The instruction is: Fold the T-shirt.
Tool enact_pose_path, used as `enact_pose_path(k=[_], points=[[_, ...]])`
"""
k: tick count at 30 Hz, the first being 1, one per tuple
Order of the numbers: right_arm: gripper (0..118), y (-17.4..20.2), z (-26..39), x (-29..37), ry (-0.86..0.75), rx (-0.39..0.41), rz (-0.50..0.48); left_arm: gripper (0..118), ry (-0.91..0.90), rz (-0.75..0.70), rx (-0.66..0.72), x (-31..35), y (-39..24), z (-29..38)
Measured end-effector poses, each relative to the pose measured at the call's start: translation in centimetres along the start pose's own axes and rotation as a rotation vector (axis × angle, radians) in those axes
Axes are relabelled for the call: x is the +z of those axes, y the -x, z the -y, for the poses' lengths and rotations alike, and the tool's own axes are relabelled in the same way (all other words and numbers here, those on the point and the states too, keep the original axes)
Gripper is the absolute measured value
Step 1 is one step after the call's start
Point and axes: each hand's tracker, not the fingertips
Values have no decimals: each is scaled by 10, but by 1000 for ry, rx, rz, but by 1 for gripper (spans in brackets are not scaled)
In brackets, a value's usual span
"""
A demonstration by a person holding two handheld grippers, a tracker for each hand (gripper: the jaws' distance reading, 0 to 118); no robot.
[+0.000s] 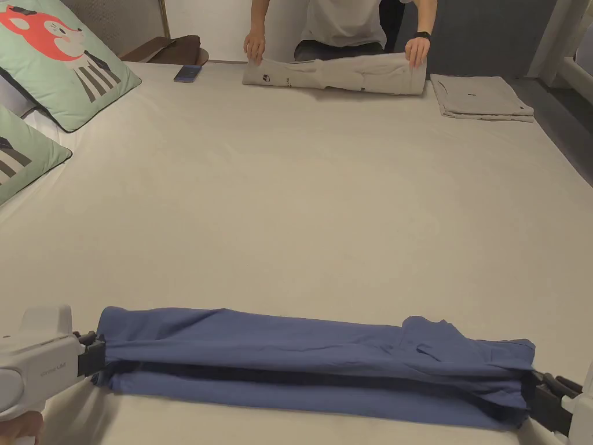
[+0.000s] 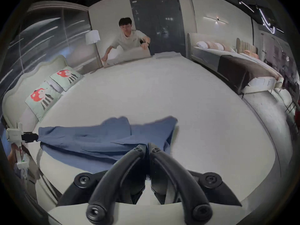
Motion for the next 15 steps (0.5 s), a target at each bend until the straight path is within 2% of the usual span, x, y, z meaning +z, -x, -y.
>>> enact_pose_path(k=[4, 7, 10, 13, 14, 15], points=[[1, -10, 21, -18, 62, -49, 32, 4, 40, -17, 12, -11, 2, 17], [1, -15, 31, -28, 84, -50, 71, 4, 65, -26, 23, -17, 2, 26], [1, -15, 33, -31, 88, -67, 70, 4, 65, -33, 34, -19, 2, 28], [4, -8, 26, -21, 85, -47, 73, 8, 73, -35, 39, -16, -1, 21], [12, -3, 21, -16, 78, -43, 71, 15, 72, -32, 47, -12, -2, 18], [37, 4, 14, -8, 64, -35, 74, 40, 64, -28, 61, -8, -3, 14]])
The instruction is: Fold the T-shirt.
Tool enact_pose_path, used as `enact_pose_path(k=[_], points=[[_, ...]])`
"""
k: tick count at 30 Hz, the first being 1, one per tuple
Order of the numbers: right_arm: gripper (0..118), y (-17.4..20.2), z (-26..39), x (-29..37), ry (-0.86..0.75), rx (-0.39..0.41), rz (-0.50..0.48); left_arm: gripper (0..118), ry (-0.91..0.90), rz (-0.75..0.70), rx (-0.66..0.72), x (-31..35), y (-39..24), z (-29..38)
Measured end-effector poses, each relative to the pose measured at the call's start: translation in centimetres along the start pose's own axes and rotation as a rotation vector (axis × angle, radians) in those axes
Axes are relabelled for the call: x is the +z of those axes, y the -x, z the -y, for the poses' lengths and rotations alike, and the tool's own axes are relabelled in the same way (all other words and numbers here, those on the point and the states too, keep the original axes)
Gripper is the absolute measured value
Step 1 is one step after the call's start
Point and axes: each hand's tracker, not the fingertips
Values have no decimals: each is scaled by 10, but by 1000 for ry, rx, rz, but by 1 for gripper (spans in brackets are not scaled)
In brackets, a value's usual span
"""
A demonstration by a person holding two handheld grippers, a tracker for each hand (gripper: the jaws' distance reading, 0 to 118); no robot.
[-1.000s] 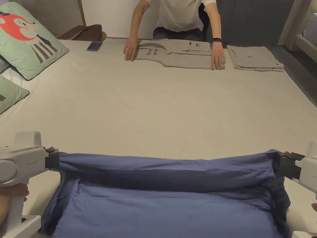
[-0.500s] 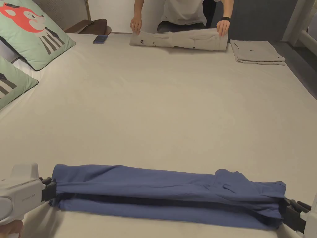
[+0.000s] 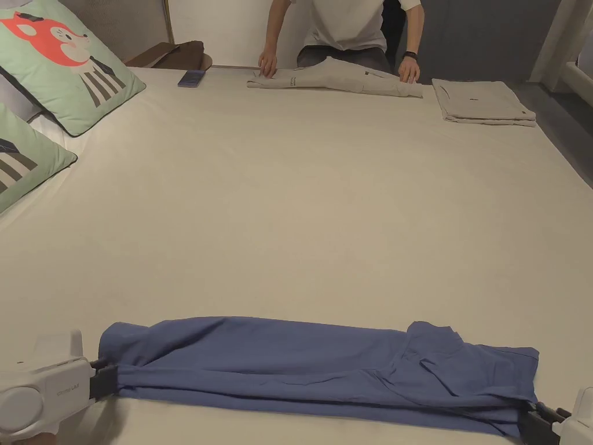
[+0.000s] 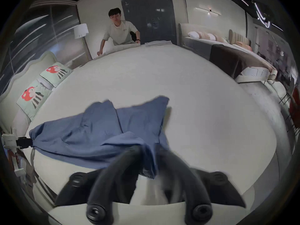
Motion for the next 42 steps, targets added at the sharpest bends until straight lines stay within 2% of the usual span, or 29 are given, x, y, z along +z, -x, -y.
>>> enact_pose_path(k=[2, 3, 4, 12, 18, 20, 22, 23, 27, 28, 29, 39, 42], points=[[89, 13, -15, 12, -61, 23, -5, 84, -27, 29, 27, 10, -5, -11], [106, 20, -24, 17, -95, 38, -19, 104, -62, 54, 38, 15, -9, -18], [107, 28, -32, 22, -134, 50, -31, 110, -95, 72, 41, 22, -15, -24], [107, 113, -93, 52, -438, 197, -135, 109, -481, 192, 0, 90, -91, -77], [106, 159, -100, 68, -592, 278, -108, 109, -710, 162, -71, 104, -135, -77], [102, 168, -98, 71, -635, 293, -80, 108, -754, 138, -91, 103, -143, -72], [88, 176, -95, 73, -667, 310, -53, 104, -793, 103, -115, 102, -149, -65], [78, 178, -94, 73, -676, 312, -45, 95, -802, 95, -120, 102, -152, -63], [9, 184, -92, 71, -705, 304, -35, 0, -806, 54, -156, 97, -159, -58], [1, 185, -91, 70, -717, 304, -23, 0, -806, 54, -153, 96, -158, -58], [0, 185, -90, 69, -724, 303, -11, 0, -804, 59, -146, 95, -157, -59], [0, 184, -93, 64, -726, 293, -6, 0, -778, 99, -146, 90, -151, -64], [0, 185, -94, 63, -724, 298, -10, 0, -683, 184, -93, 84, -136, -72]])
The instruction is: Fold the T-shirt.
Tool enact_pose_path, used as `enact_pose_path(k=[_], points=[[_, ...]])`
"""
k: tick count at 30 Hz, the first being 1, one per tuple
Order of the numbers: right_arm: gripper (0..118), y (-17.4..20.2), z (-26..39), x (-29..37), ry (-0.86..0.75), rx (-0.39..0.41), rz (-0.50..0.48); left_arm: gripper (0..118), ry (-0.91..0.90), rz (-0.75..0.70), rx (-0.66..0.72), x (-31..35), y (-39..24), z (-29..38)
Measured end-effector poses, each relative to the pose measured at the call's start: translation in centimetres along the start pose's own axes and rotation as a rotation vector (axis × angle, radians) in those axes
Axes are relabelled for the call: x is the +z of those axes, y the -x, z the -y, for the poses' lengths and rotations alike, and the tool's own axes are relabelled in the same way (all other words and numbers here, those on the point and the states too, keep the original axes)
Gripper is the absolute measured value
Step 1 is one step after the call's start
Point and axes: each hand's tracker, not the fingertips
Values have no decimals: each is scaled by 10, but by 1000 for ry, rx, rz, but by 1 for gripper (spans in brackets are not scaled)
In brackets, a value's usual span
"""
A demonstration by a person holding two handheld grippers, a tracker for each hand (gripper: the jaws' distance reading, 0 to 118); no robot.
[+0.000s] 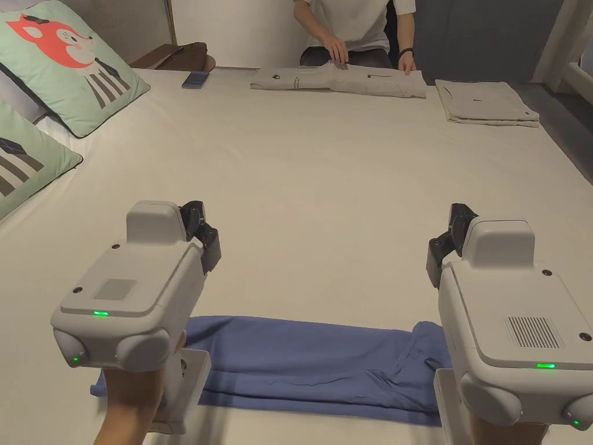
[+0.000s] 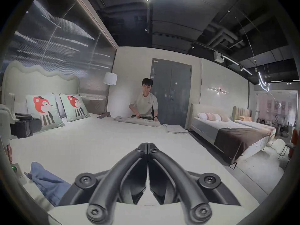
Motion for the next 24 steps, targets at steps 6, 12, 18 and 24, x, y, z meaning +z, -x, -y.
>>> enact_pose_path(k=[6, 12, 18, 24], points=[[0, -1, 2, -3, 7, 3, -6, 0, 260, 187, 398, -19, 88, 12], [0, 1, 5, -10, 23, 15, 0, 0, 502, 228, 591, -24, 176, 46], [0, 6, 14, -16, 58, 25, 6, 0, 613, 180, 660, -15, 223, 82], [0, 13, 21, -21, 93, 41, 1, 105, 642, 202, 734, -11, 246, 107]])
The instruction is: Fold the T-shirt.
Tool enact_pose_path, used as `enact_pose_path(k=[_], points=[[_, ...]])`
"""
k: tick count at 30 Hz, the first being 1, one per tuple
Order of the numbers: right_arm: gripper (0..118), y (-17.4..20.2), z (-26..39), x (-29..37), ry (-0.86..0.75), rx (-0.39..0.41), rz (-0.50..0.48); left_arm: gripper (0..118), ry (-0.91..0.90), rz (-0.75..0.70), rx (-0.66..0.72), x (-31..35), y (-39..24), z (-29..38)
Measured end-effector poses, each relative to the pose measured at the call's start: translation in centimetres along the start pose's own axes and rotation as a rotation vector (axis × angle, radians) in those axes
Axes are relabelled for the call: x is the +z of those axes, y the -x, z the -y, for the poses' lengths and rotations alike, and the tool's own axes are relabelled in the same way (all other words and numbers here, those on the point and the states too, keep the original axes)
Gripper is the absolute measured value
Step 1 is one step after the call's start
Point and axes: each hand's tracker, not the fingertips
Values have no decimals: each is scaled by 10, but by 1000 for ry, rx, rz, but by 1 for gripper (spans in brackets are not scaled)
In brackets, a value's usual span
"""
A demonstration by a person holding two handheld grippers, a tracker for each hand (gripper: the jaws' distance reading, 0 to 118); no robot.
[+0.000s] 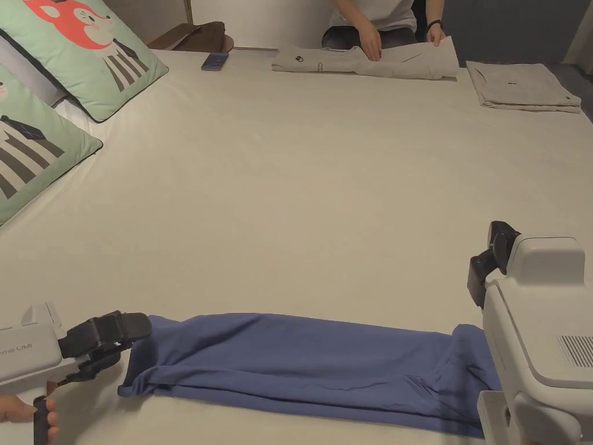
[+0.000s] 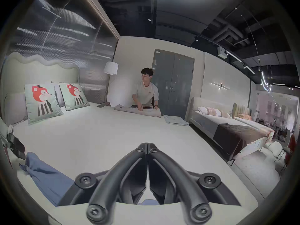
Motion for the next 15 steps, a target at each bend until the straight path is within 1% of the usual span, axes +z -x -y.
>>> enact_pose_path(k=[1, 5, 6, 7, 10, 11, 12, 15], points=[[0, 1, 1, -1, 3, 4, 2, 107, 7, 2, -2, 0, 1, 0], [0, 4, 4, -3, 18, 5, 4, 106, 39, 16, 8, -6, 11, 0], [0, 5, 4, -4, 24, 6, 3, 104, 43, 21, 4, -9, 12, 1], [0, 5, 4, -4, 28, 7, 3, 97, 49, 24, 0, -12, 12, 2], [0, 6, 5, -4, 33, 15, 6, 86, 65, 37, 0, -22, 15, 2], [0, 6, 6, -5, 35, 16, 8, 75, 74, 44, 0, -27, 14, 4], [0, 5, 6, -6, 37, 16, 9, 69, 90, 36, -7, -32, 12, 5], [0, 3, 5, -6, 38, 14, 14, 69, 90, 48, -13, -38, 6, 9]])
